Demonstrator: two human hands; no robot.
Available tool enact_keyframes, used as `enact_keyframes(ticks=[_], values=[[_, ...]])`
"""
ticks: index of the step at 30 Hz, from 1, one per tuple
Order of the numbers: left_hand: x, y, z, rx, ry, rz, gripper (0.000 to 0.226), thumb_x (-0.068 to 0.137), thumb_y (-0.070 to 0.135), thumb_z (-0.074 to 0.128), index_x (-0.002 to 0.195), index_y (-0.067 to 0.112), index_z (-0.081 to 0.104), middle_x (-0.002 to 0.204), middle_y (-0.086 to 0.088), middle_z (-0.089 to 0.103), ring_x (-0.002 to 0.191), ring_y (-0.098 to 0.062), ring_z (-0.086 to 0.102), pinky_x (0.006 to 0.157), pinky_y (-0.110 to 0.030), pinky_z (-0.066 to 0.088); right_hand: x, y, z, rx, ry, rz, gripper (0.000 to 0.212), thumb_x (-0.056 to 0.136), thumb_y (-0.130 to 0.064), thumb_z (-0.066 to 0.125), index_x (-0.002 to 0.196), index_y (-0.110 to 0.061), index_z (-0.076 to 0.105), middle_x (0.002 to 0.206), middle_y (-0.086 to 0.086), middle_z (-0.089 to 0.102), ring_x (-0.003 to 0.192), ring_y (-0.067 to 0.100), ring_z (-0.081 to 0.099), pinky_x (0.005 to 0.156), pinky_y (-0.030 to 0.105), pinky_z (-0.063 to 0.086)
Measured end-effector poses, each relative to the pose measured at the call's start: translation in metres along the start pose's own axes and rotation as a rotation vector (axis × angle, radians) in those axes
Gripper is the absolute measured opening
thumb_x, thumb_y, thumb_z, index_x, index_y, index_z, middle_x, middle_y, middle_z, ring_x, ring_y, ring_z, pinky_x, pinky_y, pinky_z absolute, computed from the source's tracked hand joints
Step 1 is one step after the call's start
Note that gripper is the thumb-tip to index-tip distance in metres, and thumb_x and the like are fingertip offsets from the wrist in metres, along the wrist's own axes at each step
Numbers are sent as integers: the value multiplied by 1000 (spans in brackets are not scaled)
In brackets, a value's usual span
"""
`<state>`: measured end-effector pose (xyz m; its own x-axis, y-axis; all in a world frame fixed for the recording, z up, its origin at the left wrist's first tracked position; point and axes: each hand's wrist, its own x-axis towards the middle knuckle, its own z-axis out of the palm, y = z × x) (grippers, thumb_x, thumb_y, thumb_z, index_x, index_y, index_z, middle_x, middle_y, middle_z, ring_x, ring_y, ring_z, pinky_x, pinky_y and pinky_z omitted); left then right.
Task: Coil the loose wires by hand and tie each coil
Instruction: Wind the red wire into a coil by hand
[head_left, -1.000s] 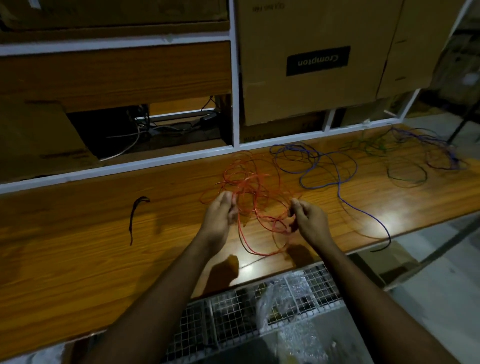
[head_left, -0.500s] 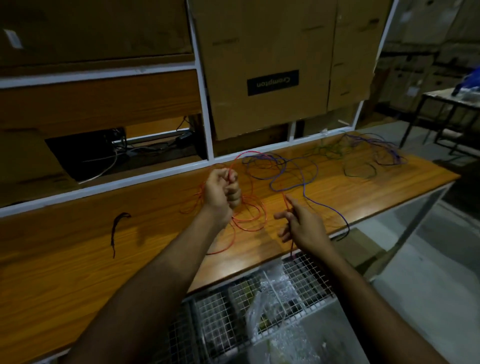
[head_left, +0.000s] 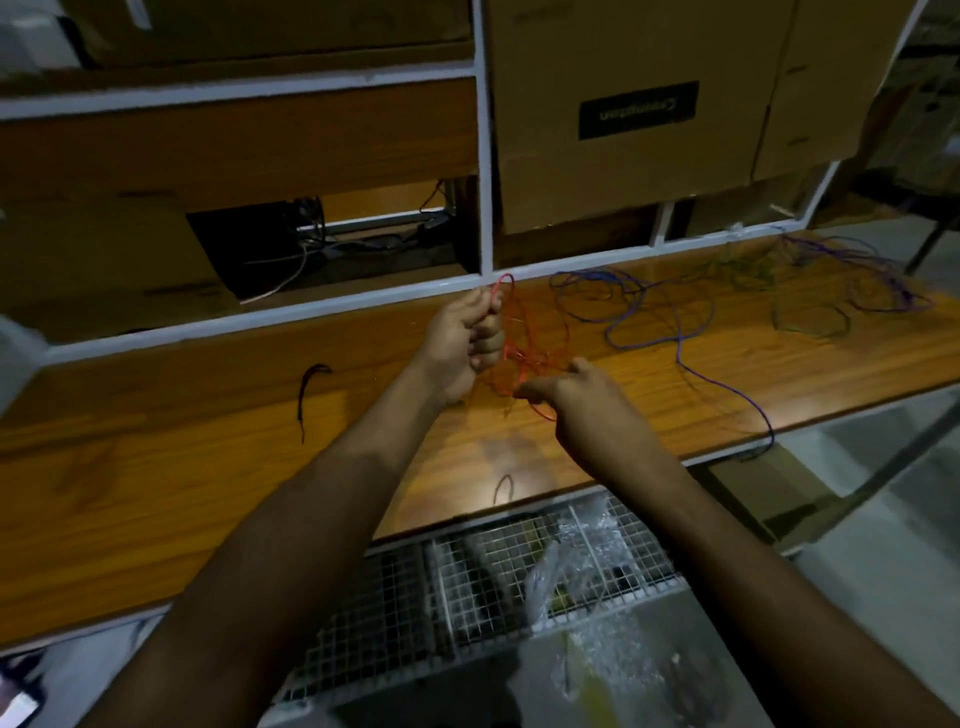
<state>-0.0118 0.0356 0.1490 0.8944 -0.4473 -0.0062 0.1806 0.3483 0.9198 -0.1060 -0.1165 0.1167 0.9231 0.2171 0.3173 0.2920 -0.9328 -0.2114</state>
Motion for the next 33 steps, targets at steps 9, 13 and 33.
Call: enact_keyframes(ticks=[9,13,33], values=[[18,12,-33,148,-106,15,26,106,20,32,90,15,51,68,0,45,61,-12,38,58,-25,36,63,-20,-23,-182,390,-281,18,89,-17,72,104,-12,64,75,0,62,51,7,37,45,15,23],[22,18,-34,196,-123,1,28,107,19,31,98,11,55,62,2,49,53,-8,39,49,-20,37,89,-15,-31,-112,489,-166,15,94,-26,65,93,-12,60,79,2,58,56,13,47,48,18,24],[67,-5,13,-110,40,1,36,104,31,32,74,17,47,50,7,32,44,-9,29,47,-23,26,138,90,-27,1254,-130,236,34,105,-40,40,81,-19,47,53,-4,40,41,9,30,41,25,21]])
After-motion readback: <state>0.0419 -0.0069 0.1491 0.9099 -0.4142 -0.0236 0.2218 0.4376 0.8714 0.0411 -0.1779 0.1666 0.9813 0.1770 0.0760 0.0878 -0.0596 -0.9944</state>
